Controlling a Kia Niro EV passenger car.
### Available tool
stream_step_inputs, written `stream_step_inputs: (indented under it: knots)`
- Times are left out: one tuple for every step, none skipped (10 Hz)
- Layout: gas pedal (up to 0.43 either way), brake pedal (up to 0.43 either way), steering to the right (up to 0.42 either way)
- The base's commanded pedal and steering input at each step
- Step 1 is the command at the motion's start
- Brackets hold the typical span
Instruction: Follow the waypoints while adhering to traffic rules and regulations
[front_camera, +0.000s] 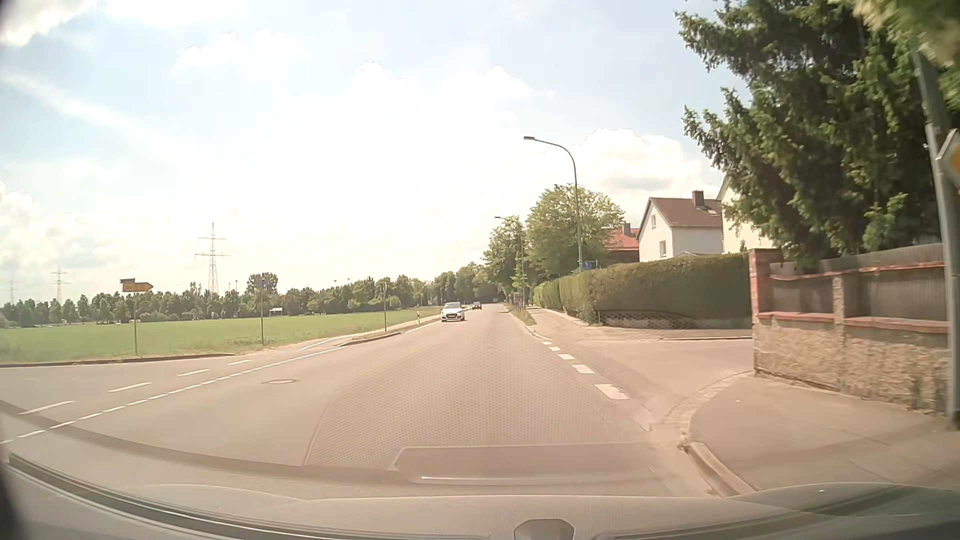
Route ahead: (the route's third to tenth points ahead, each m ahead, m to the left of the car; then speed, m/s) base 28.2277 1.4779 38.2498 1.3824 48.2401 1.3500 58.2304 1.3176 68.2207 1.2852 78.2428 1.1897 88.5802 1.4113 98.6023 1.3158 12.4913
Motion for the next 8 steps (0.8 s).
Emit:
stream_step_inputs:
  knots:
    - [0.067,0.000,-0.004]
    - [0.067,0.000,-0.006]
    - [0.067,0.000,-0.006]
    - [0.067,0.000,-0.006]
    - [0.067,0.000,-0.007]
    - [0.067,0.000,-0.007]
    - [0.067,0.000,-0.008]
    - [0.067,0.000,-0.008]
